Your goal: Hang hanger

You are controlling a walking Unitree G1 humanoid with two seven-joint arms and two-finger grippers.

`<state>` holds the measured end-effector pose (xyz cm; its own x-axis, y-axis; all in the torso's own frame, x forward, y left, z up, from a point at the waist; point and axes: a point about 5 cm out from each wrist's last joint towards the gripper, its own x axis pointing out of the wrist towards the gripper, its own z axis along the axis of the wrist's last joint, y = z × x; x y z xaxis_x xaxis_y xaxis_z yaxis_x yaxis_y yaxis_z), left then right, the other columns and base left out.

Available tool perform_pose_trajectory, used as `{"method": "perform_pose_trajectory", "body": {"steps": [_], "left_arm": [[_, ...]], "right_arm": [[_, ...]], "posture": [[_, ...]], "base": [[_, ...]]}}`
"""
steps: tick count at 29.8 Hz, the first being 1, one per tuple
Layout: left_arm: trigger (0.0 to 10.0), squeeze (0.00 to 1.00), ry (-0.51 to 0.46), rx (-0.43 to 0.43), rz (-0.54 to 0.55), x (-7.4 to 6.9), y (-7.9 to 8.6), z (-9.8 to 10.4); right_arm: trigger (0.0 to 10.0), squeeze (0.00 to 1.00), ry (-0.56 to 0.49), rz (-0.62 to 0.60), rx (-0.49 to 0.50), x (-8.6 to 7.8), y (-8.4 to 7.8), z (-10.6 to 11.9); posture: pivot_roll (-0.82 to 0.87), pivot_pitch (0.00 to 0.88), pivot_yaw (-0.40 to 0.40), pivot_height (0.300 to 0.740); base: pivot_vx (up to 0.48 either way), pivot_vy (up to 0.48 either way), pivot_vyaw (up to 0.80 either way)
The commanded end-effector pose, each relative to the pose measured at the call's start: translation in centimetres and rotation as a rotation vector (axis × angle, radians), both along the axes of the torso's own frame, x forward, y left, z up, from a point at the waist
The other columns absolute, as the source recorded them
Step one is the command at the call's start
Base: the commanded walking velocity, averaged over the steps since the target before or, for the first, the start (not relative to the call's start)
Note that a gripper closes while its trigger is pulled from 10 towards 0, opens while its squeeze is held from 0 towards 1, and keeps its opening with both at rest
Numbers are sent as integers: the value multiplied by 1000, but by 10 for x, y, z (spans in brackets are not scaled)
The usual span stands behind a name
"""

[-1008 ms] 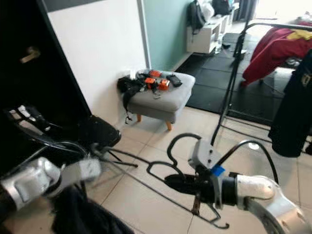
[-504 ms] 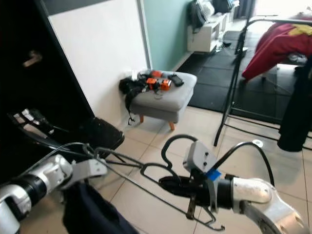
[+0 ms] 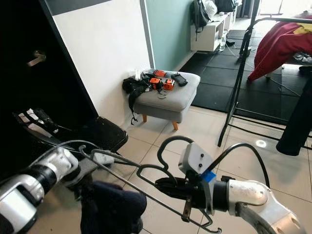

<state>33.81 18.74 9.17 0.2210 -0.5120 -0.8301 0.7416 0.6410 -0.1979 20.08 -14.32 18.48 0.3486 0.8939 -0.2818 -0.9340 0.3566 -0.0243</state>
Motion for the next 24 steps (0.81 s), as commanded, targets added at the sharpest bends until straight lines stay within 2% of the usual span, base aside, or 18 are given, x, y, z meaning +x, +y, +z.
{"method": "perform_pose_trajectory", "body": {"steps": [1,2,3,4,5,6,7,8,9,12,16,19,24], "left_arm": [[10000,0,-12,-108,103,7,0,12],[10000,0,-38,-202,205,13,-1,23],[10000,0,-38,-202,205,13,-1,23],[10000,0,-43,-313,308,20,-1,35],[10000,0,-43,-313,308,20,-1,35],[10000,0,-40,-388,369,23,-2,43],[10000,0,-40,-388,369,23,-2,43],[10000,0,-32,-476,431,27,-3,52],[10000,0,-32,-590,509,32,-2,69],[10000,0,-33,-614,524,34,-1,72],[10000,0,1,-651,570,34,-1,78],[10000,0,36,-738,649,36,-5,94],[10000,0,21,-801,588,34,-16,114]], "right_arm": [[10000,0,-5,9,13,-1,3,1],[10000,0,1,-8,2,0,2,-1],[10000,0,1,-8,2,0,2,-1],[10000,0,16,-53,-36,3,-3,-6],[10000,0,16,-53,-36,3,-3,-6],[10000,0,26,-85,-64,5,-7,-10],[10000,0,26,-85,-64,5,-7,-10],[10000,0,38,-118,-93,7,-13,-13],[10000,0,47,-172,-137,10,-27,-15],[10000,0,48,-184,-147,10,-30,-16],[10000,0,46,-214,-167,12,-42,-13],[10000,0,53,-271,-280,12,-63,-16],[10000,0,38,-304,-301,14,-67,-18]], "posture": [[-104,0,156,740],[-105,0,158,740],[-105,0,158,740],[-106,0,153,740],[-106,0,153,740],[-107,0,154,740],[-107,0,154,740],[-107,0,154,740],[-107,0,154,740],[-107,0,154,740],[-103,0,150,740],[-105,0,149,740],[-106,0,150,740]], "base": [[0,0,0],[0,0,0],[0,0,0],[0,0,0],[0,0,0],[0,0,0],[0,0,0],[0,0,0],[0,0,0],[0,0,0],[0,0,0],[0,0,0],[0,0,0]]}}
